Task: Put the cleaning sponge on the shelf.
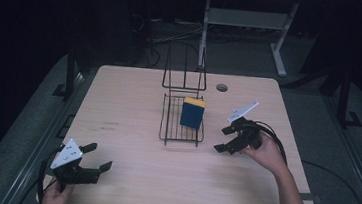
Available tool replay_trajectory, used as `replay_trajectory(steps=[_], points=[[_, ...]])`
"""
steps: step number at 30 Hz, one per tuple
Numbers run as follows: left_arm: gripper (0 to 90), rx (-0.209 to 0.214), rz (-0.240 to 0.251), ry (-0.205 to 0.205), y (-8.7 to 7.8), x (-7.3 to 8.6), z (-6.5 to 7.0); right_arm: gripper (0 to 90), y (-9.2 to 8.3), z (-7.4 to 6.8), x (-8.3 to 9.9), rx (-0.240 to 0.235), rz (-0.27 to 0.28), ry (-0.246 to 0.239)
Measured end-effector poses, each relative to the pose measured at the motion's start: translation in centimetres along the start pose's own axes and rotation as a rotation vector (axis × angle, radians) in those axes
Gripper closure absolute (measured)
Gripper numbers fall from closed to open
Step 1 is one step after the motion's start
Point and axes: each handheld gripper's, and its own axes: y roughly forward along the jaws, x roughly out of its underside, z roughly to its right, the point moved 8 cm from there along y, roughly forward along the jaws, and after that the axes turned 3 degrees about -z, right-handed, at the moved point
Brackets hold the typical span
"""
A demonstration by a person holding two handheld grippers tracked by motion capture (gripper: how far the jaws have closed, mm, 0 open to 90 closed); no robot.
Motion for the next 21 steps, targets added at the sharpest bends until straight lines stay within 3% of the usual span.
replay_trajectory(steps=[21], points=[[16.1,-0.002,0.000,-0.001,0.0,0.0,0.0,18.7,-0.7,-1.3,2.9,0.007,0.009,0.031]])
